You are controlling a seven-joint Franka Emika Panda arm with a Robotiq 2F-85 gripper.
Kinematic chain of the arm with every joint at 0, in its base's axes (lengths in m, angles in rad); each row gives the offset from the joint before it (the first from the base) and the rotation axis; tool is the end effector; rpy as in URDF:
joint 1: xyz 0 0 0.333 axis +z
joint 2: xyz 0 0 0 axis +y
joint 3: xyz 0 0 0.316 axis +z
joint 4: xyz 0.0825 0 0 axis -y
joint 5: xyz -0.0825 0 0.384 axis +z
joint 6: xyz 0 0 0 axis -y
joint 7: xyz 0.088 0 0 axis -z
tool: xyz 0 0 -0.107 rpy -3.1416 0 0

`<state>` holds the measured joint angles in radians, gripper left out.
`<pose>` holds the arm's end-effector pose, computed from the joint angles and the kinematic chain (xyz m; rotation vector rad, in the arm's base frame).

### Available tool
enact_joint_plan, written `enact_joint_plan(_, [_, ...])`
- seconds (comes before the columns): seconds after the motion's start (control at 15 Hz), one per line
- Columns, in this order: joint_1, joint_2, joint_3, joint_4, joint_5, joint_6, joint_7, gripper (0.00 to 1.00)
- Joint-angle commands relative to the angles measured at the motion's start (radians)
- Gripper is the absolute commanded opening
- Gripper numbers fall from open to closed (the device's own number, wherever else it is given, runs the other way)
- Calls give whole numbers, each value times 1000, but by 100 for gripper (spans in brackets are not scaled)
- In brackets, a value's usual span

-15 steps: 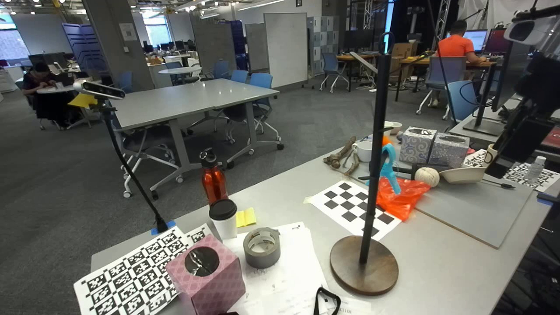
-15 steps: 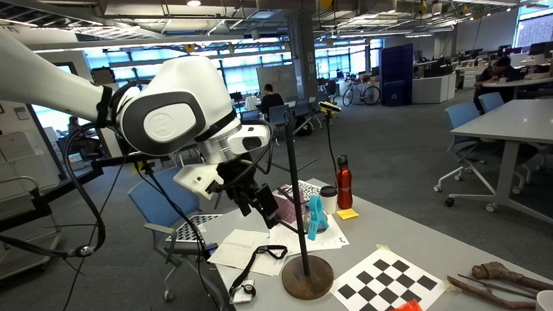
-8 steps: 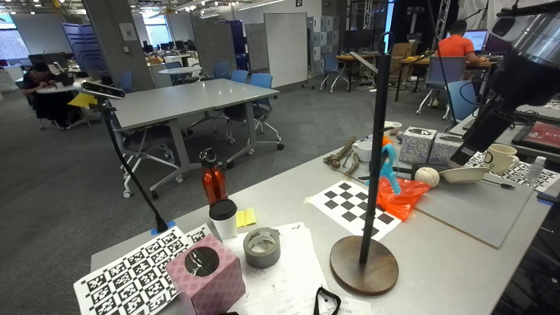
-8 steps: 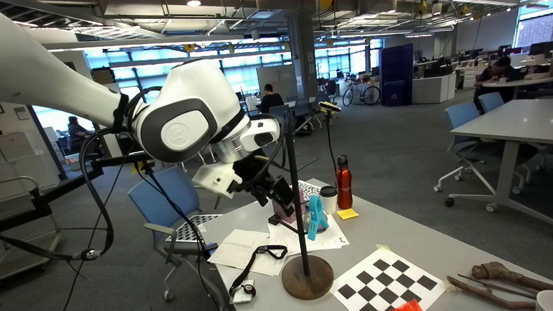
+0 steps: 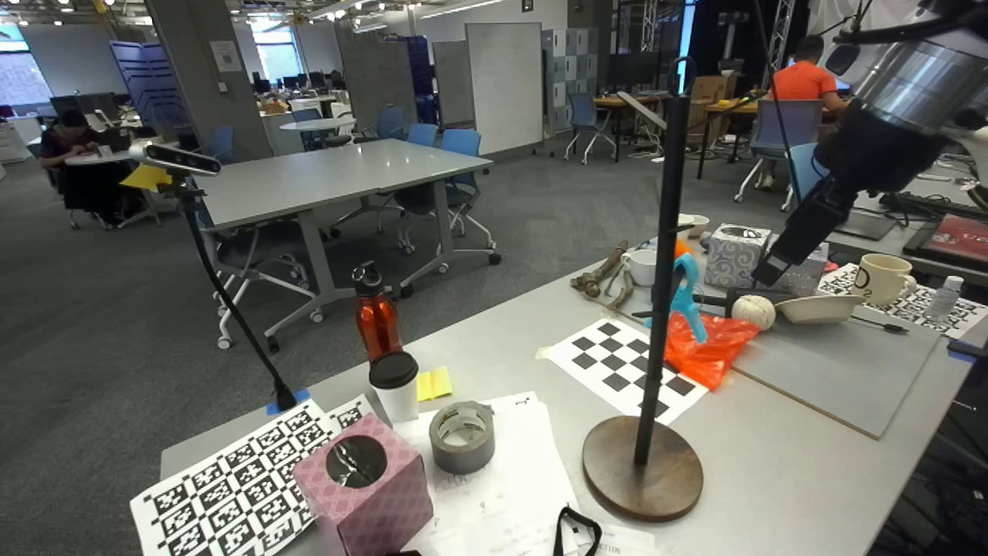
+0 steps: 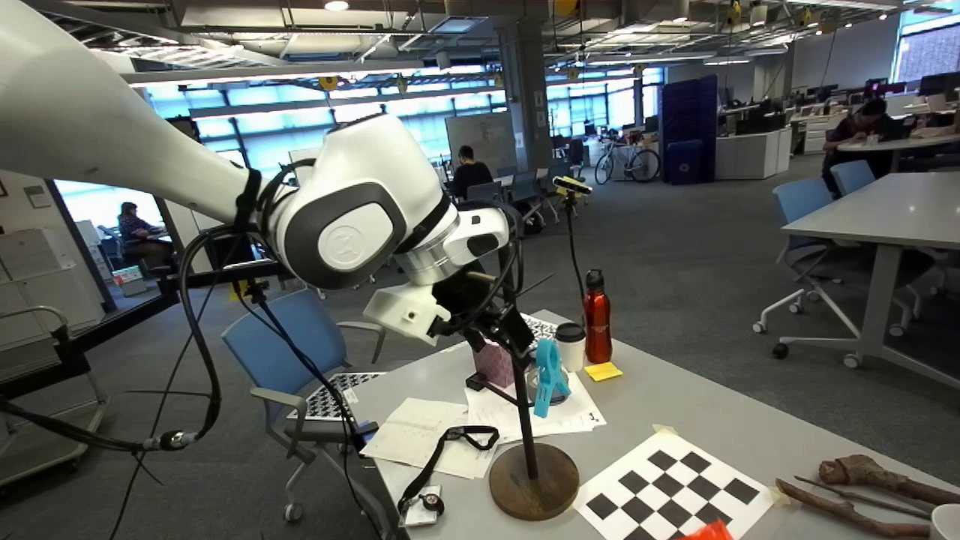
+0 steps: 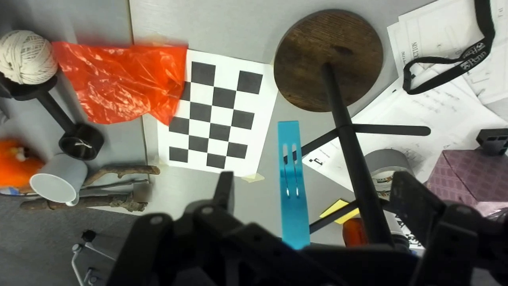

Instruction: Remove the blue clip from the upper hook on the wooden stand and place it on the lower hook

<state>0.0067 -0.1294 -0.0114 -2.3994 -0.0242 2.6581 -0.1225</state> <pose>0.5100 -0.0018 0.4072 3.0385 0.2082 0.5960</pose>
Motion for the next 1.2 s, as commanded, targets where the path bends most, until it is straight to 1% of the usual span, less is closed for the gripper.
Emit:
enact_joint_plan(0.0, [11, 44, -13, 34, 75, 38, -49, 100])
enact_joint_plan(0.07, [0, 19, 0, 11, 30, 13, -7, 100])
enact_joint_plan(0.4, [0, 32, -2, 21, 49, 19, -11, 100])
enact_joint_plan(0.6, [-5, 69, 1, 42, 20, 26, 1, 100])
enact_joint_plan(0.93, [-11, 114, 3, 67, -61, 45, 34, 100])
enact_joint_plan(1.0, [-9, 120, 2, 74, -62, 48, 31, 100])
enact_joint_plan(1.13, [-4, 130, 2, 88, -25, 61, -2, 100])
